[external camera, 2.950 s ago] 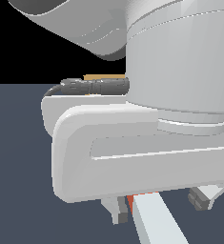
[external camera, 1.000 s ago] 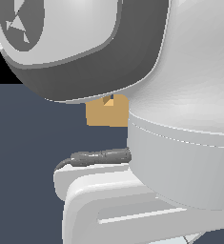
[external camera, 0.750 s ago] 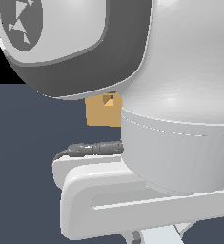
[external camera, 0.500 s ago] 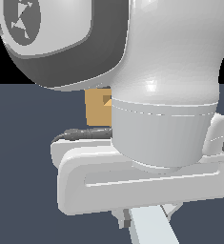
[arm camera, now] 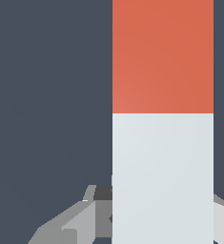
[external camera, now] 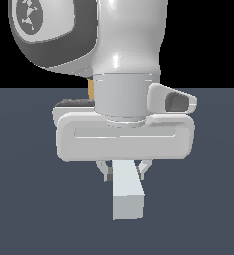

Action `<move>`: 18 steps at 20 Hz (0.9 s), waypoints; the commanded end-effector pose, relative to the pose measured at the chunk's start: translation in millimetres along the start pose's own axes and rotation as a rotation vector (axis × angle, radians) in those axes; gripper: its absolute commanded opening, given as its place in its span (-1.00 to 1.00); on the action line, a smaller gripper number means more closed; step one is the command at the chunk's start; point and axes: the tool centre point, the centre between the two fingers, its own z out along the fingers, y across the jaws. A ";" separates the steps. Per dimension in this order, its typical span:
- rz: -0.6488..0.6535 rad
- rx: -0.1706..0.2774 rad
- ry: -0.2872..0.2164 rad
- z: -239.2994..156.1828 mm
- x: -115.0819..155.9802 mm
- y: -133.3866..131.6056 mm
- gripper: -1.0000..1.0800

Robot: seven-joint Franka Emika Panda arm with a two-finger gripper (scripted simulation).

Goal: Insert the peg into the horizontal hole in a box.

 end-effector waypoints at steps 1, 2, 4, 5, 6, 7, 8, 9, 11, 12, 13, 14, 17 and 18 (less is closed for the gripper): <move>0.022 -0.004 0.000 -10.3 23.5 -7.1 -1.00; 0.032 -0.004 0.000 -13.6 32.8 -10.1 -1.00; 0.050 -0.004 0.000 -20.2 51.3 -15.8 -1.00; 0.059 -0.004 0.000 -23.5 60.5 -18.4 -1.00; 0.068 -0.004 0.000 -26.7 69.7 -20.9 -1.00; 0.077 -0.004 0.000 -29.9 78.7 -23.3 -1.00; 0.086 -0.004 0.000 -33.1 87.7 -25.5 -1.00; 0.094 -0.004 0.000 -36.2 96.4 -27.6 -1.00; 0.110 -0.004 0.000 -42.2 113.4 -31.2 -1.00; 0.118 -0.004 0.000 -45.0 121.3 -32.7 -1.00; 0.125 -0.005 0.000 -47.7 128.9 -34.1 -1.00; 0.132 -0.005 0.000 -50.1 135.9 -35.3 -1.00; 0.149 -0.005 -0.001 -56.5 153.9 -37.9 -1.00; 0.154 -0.005 -0.001 -58.3 158.9 -38.5 -1.00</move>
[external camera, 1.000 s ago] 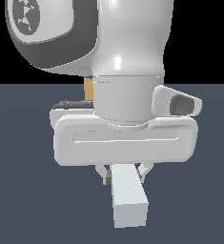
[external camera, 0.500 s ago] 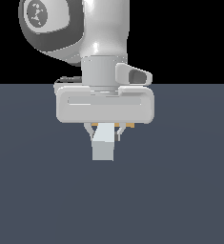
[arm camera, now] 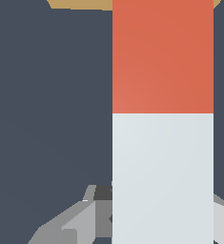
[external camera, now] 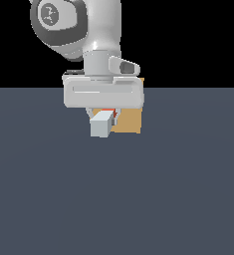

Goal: Insert the peg into the horizontal hole in a box.

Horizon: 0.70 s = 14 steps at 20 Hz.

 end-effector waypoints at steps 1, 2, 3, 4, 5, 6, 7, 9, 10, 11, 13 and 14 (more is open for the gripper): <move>0.015 -0.003 0.000 -6.3 12.3 -2.7 -1.00; 0.018 -0.003 0.000 -7.7 16.3 -3.6 -1.00; 0.022 -0.003 0.000 -9.0 19.8 -4.4 -1.00; 0.025 -0.003 0.000 -10.1 22.9 -5.1 -1.00; 0.027 -0.003 0.000 -11.0 25.5 -5.7 -1.00; 0.029 -0.003 0.000 -11.8 27.6 -6.1 -1.00; 0.031 -0.003 0.000 -12.4 29.2 -6.4 -1.00; 0.032 -0.003 0.000 -13.1 31.1 -6.8 -1.00; 0.032 -0.003 0.000 -13.2 31.5 -6.9 -1.00; 0.032 -0.003 0.000 -13.2 31.5 -6.9 -1.00; 0.032 -0.003 0.000 -13.2 31.5 -6.9 -1.00; 0.032 0.000 -0.001 -11.5 31.2 -7.9 -1.00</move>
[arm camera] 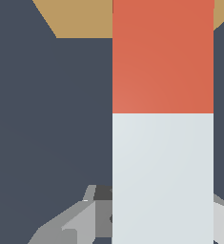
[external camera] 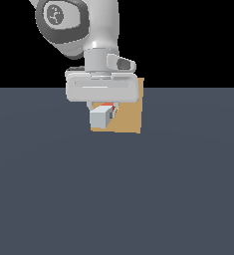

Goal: Insert the peg into the horizontal hole in a box.

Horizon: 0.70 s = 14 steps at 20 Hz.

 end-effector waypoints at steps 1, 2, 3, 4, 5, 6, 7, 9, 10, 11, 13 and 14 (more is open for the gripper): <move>0.000 -0.001 0.000 -0.7 0.1 0.6 -1.00; 0.000 -0.003 0.001 -1.6 0.7 1.7 -1.00; 0.001 -0.005 0.002 -2.9 1.6 3.2 -1.00; 0.001 -0.006 0.003 -3.8 2.1 4.3 -1.00; 0.001 -0.006 0.003 -4.0 2.3 4.6 -1.00; 0.001 -0.006 0.003 -4.0 2.3 4.6 -1.00; 0.001 -0.006 0.003 -4.0 2.3 4.6 -1.00; 0.001 -0.003 0.002 -2.3 2.0 3.4 -1.00; 0.001 -0.003 0.002 -2.3 2.4 3.4 -1.00; 0.001 -0.003 0.002 -2.3 3.5 3.4 -1.00; 0.001 -0.003 0.002 -2.3 8.2 3.3 -1.00; 0.001 -0.003 0.002 -2.3 11.7 3.2 -1.00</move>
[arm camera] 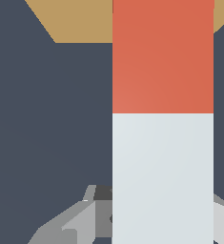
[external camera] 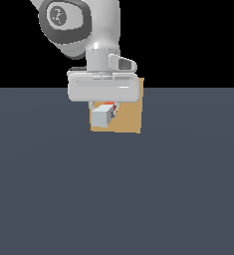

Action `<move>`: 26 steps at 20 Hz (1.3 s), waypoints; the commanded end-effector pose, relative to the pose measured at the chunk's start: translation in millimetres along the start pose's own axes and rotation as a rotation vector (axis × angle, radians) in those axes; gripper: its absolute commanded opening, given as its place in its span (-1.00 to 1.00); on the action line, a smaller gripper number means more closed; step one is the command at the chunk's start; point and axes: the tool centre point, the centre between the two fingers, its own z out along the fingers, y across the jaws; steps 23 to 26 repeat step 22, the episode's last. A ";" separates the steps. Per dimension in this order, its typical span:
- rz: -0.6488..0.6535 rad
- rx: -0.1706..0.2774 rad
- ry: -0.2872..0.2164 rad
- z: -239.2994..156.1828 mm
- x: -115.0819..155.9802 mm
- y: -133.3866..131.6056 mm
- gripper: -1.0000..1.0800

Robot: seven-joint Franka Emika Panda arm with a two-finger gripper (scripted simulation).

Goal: Insert the peg into the horizontal hole in a box.

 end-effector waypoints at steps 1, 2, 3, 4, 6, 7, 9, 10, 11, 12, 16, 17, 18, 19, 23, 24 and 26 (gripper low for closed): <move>-0.001 -0.004 0.001 -2.0 9.3 0.6 -1.00; -0.001 -0.004 0.001 -2.0 14.4 0.5 -1.00; -0.001 -0.004 0.001 -2.0 20.3 0.3 -1.00; -0.001 -0.004 0.002 -2.3 27.0 0.1 -1.00; -0.001 -0.005 0.002 -2.5 42.8 -0.3 -1.00; -0.001 -0.005 0.002 -2.5 51.8 -0.4 -1.00; -0.001 -0.006 0.002 -3.0 70.3 -0.5 -1.00; -0.001 -0.006 0.002 -3.0 78.8 -0.4 -1.00; -0.001 -0.006 0.002 -3.3 86.6 -0.3 -1.00; -0.001 -0.006 0.002 -3.3 93.6 -0.1 -1.00; -0.001 -0.007 0.003 -3.6 113.4 0.5 -1.00; -0.001 -0.007 0.003 -3.6 116.2 0.8 -1.00; -0.001 -0.007 0.002 -3.8 118.2 0.9 -1.00; -0.001 -0.007 0.002 -3.9 119.3 1.2 -1.00; -0.001 -0.007 0.002 -3.9 118.6 2.0 -1.00; -0.001 -0.007 0.002 -3.9 118.6 2.0 -1.00; -0.001 -0.007 0.002 -3.9 118.6 2.0 -1.00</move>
